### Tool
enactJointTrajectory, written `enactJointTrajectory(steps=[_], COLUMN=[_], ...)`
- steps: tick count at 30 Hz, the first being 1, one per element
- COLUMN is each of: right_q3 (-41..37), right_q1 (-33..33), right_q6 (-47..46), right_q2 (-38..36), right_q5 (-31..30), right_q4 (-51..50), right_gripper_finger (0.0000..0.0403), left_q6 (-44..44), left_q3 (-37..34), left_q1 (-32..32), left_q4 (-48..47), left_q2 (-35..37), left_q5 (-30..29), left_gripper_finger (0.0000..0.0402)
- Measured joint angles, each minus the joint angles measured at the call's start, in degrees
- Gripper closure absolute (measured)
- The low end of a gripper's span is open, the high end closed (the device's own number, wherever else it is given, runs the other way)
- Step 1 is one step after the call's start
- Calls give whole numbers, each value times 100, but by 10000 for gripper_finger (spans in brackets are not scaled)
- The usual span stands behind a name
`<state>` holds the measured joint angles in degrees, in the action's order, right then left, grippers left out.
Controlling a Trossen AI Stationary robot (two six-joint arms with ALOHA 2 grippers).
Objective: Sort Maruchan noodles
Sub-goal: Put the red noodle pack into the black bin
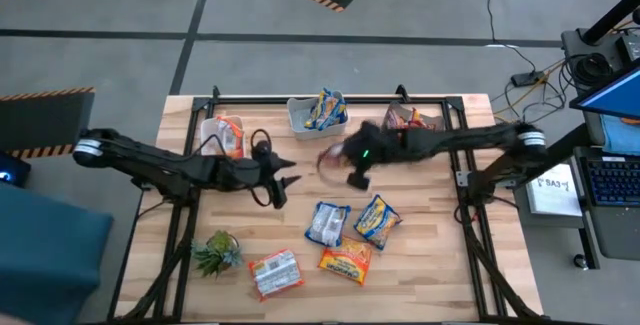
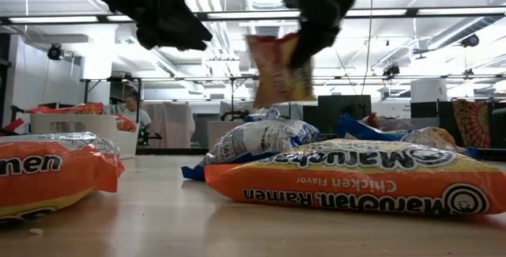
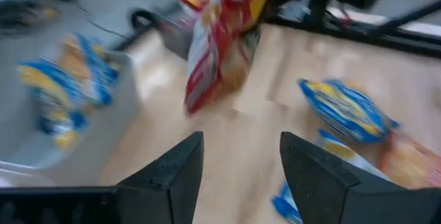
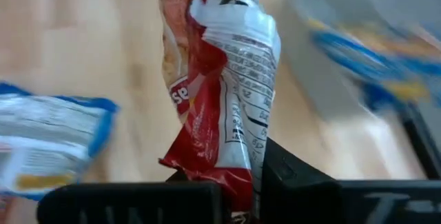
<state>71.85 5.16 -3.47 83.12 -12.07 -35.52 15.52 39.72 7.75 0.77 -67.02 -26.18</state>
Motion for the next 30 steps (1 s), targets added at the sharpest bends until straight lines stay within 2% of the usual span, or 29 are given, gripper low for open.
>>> enactJointTrajectory(steps=[5,7,14,16,23,30], right_q3=[-161,-348,-1346,-1635,-2173,-2004], right_q1=[1279,1852,3830,4170,4851,4945], right_q6=[-796,-954,-954,-950,-976,-969], right_q2=[-899,-1167,-1564,-1528,-1400,-1402], right_q5=[60,262,2600,2921,2908,1597], right_q4=[-956,-1094,-904,-622,32,-327], right_gripper_finger=[381,381,381,381,377,331], left_q6=[-225,-259,-259,-261,-280,-259], left_q3=[0,0,0,2,2,2], left_q1=[0,0,0,0,0,0], left_q4=[70,77,79,125,130,140], left_q2=[76,65,-13,-35,-40,-40], left_q5=[-766,-914,-941,-943,-943,-944], left_gripper_finger=[226,226,226,226,225,225])
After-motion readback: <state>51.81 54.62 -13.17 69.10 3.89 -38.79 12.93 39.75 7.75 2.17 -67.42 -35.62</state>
